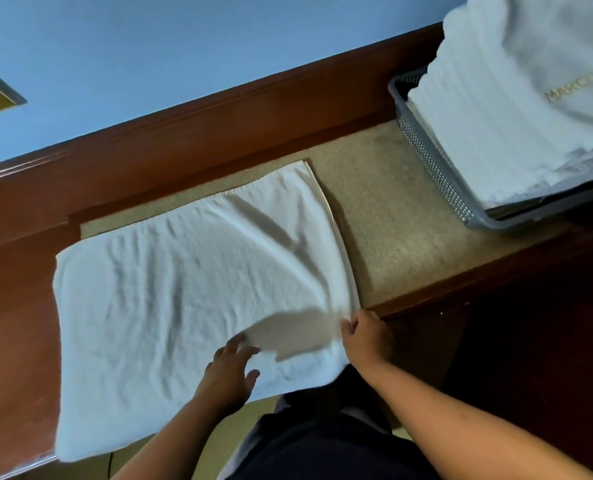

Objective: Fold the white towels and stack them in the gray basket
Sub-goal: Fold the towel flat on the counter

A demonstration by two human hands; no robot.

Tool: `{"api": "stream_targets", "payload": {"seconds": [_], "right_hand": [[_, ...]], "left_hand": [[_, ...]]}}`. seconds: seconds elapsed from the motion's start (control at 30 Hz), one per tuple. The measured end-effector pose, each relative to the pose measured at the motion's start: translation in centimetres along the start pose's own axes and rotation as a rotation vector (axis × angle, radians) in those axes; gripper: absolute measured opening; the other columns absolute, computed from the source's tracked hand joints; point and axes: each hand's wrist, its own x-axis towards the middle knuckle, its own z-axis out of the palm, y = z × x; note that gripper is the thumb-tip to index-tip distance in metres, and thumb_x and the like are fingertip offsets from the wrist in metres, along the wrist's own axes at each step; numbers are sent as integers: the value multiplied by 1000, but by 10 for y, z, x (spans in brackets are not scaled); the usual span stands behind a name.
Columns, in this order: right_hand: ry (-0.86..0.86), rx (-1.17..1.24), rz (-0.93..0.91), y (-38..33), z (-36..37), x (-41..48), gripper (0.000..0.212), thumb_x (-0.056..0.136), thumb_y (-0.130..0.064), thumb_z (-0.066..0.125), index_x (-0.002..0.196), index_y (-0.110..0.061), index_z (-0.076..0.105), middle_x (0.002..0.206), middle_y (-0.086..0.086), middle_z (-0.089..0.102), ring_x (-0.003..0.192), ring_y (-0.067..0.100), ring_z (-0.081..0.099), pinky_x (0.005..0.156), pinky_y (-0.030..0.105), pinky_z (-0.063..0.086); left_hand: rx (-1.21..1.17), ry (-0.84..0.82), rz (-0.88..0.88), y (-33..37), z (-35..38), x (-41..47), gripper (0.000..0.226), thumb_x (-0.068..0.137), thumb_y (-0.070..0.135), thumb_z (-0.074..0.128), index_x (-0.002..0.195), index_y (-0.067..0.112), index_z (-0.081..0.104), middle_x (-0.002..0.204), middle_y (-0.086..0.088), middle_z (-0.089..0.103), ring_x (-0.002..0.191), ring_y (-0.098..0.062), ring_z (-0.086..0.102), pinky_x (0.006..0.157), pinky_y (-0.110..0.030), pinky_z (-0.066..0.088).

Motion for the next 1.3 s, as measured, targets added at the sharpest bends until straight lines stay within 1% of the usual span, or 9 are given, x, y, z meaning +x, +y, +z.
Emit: {"api": "stream_targets", "payload": {"seconds": [0.13, 0.27, 0.5, 0.63, 0.83, 0.97, 1.07, 1.2, 1.3], "right_hand": [[-201, 75, -399, -15, 11, -14, 14, 95, -28, 59, 85, -19, 56, 102, 1, 51, 92, 20, 51, 83, 33, 43], [-350, 142, -308, -11, 18, -14, 21, 100, -15, 49, 116, -12, 62, 126, 5, 48, 110, 23, 56, 101, 31, 42], [-294, -283, -330, -1, 6, -9, 35, 92, -35, 55, 125, -22, 55, 127, -1, 45, 106, 25, 58, 80, 40, 54], [-206, -559, -545, 12, -6, -12, 30, 77, -32, 49, 102, -20, 62, 108, 11, 56, 77, 32, 60, 44, 37, 49], [-90, -730, -620, 34, -33, 4, 22, 67, -23, 60, 88, -21, 64, 102, 13, 54, 76, 33, 55, 57, 39, 44], [-35, -708, -440, 60, -57, 7, 24, 68, -19, 67, 91, -18, 62, 96, 12, 52, 82, 34, 53, 63, 40, 43], [19, -776, -514, 75, -51, -1, 20, 76, -14, 54, 95, -17, 62, 99, 11, 54, 85, 32, 48, 69, 41, 40], [-103, -799, -737, 79, -19, -20, 35, 79, -19, 40, 103, -16, 65, 114, 8, 57, 91, 27, 57, 75, 39, 42], [-333, -766, -606, 65, -3, -35, 38, 90, -14, 42, 123, -16, 60, 129, 9, 55, 98, 29, 64, 68, 36, 49]], "left_hand": [[-5, -18, 6, 2, -1, 3, 47, 100, 38, 54, 146, 35, 44, 165, 7, 15, 145, -22, 30, 113, -40, 39], [0, -16, 24, 1, -2, 4, 47, 100, 37, 55, 146, 35, 45, 164, 7, 18, 144, -22, 32, 112, -38, 39], [24, -31, 81, -8, -7, 6, 45, 99, 36, 57, 143, 33, 48, 162, 8, 21, 140, -21, 36, 109, -36, 44], [42, -58, 116, -13, -11, 7, 44, 99, 36, 57, 143, 34, 48, 162, 10, 20, 141, -18, 36, 109, -34, 44], [101, -79, 147, -15, -19, 13, 42, 100, 36, 57, 141, 35, 50, 160, 7, 22, 141, -19, 37, 109, -31, 43], [147, -80, 144, -5, -22, 19, 39, 99, 38, 58, 137, 34, 52, 156, 3, 27, 133, -20, 46, 105, -32, 46], [181, -100, 129, 0, -22, 22, 40, 98, 39, 58, 137, 31, 51, 152, 2, 28, 130, -20, 48, 102, -32, 47], [228, -108, 123, 6, -24, 27, 39, 98, 39, 58, 135, 30, 50, 148, 0, 30, 127, -20, 49, 100, -32, 48], [265, -126, 116, 12, -24, 28, 40, 98, 40, 58, 134, 27, 49, 146, -1, 31, 124, -22, 51, 98, -34, 49]]}}
